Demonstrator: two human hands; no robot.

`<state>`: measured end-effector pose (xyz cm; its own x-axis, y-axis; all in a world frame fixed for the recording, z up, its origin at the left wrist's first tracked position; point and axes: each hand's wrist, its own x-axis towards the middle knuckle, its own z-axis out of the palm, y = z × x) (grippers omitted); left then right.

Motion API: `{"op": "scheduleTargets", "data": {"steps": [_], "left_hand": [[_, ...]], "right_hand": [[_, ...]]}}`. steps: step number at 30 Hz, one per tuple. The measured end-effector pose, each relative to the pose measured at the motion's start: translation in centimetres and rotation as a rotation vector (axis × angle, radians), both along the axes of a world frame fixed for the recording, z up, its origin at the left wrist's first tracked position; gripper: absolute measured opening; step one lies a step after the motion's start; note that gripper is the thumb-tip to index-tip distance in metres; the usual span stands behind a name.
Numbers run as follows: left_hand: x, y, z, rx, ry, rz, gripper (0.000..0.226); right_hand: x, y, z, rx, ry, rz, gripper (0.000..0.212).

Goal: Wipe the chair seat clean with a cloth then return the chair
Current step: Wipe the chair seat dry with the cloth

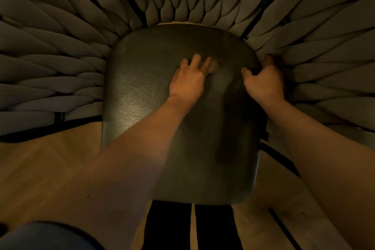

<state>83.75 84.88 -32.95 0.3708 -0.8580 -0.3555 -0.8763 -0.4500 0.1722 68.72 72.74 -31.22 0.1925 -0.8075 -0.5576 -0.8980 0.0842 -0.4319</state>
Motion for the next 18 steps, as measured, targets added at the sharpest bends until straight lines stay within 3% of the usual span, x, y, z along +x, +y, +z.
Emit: {"op": "scheduleTargets", "data": {"steps": [8, 14, 18], "left_hand": [[5.3, 4.9, 0.3, 0.025, -0.092, 0.1, 0.065], [10.9, 9.3, 0.7, 0.085, -0.164, 0.223, 0.069], [14.1, 11.6, 1.6, 0.022, -0.182, 0.37, 0.062]], "right_hand": [[2.2, -0.4, -0.9, 0.031, 0.132, 0.132, 0.093], [2.2, -0.4, -0.8, 0.018, 0.133, 0.13, 0.093], [2.3, -0.5, -0.5, 0.027, 0.126, 0.125, 0.09]]}}
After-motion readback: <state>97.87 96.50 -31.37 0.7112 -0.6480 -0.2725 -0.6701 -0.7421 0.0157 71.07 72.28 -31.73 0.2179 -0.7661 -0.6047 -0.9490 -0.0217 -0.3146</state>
